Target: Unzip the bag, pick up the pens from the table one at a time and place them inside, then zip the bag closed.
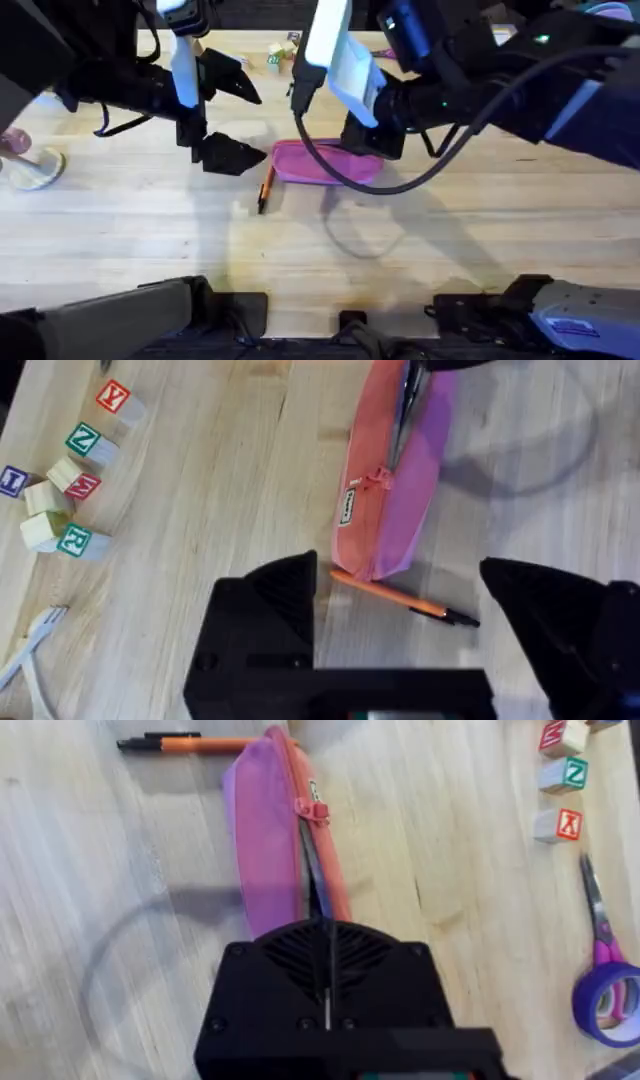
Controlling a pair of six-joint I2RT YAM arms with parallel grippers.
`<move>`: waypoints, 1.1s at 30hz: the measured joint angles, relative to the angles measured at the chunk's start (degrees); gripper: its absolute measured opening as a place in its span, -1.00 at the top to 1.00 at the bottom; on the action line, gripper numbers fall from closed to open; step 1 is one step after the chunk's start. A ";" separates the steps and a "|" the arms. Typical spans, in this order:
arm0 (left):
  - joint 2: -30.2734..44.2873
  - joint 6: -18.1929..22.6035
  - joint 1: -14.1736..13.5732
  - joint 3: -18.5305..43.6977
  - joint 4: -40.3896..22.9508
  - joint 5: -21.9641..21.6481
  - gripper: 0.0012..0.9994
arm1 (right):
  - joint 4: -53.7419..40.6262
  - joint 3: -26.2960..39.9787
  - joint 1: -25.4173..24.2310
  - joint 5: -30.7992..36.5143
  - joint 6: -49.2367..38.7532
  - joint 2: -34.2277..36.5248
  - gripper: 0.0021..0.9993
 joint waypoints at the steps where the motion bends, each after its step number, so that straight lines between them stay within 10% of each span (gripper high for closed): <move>1: -0.01 0.00 0.00 0.00 0.00 0.00 -0.99 | 0.04 0.00 -0.03 -0.06 -0.08 0.33 0.94; 33: -0.01 0.00 0.00 0.00 1.07 0.00 -0.99 | 4.25 0.00 -0.99 -2.12 -1.55 13.95 0.94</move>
